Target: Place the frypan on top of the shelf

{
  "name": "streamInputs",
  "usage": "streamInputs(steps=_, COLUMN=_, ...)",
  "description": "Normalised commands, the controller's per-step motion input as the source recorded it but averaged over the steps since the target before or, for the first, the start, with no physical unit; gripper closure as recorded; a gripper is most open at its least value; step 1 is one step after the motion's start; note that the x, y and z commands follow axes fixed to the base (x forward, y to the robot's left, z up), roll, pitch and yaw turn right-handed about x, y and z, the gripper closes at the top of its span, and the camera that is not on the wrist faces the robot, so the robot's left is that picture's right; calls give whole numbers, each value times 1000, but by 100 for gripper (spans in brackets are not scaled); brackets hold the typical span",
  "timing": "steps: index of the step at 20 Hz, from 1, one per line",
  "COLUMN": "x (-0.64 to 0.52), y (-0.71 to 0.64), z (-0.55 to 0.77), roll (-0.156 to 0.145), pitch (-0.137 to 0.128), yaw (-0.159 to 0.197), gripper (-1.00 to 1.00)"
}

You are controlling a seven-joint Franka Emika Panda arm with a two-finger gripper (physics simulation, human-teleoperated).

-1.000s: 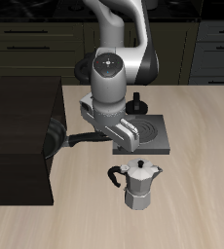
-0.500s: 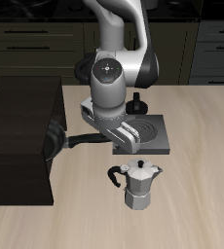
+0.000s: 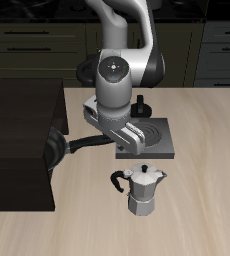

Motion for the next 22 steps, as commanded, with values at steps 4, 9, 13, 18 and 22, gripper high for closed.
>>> streamInputs(steps=4, x=9, y=74, z=113, roll=7, pitch=-6, yaw=23, gripper=100)
streamInputs(steps=9, x=-11, y=144, z=85, roll=18, pitch=-9, yaw=32, gripper=100)
streamInputs(steps=13, x=14, y=198, z=58, roll=22, pitch=-3, yaw=31, gripper=100)
streamInputs(steps=18, x=-77, y=262, z=106, roll=13, pitch=-21, yaw=36, gripper=100)
streamInputs(steps=22, x=-69, y=164, z=11, roll=7, pitch=14, yaw=26, gripper=100)
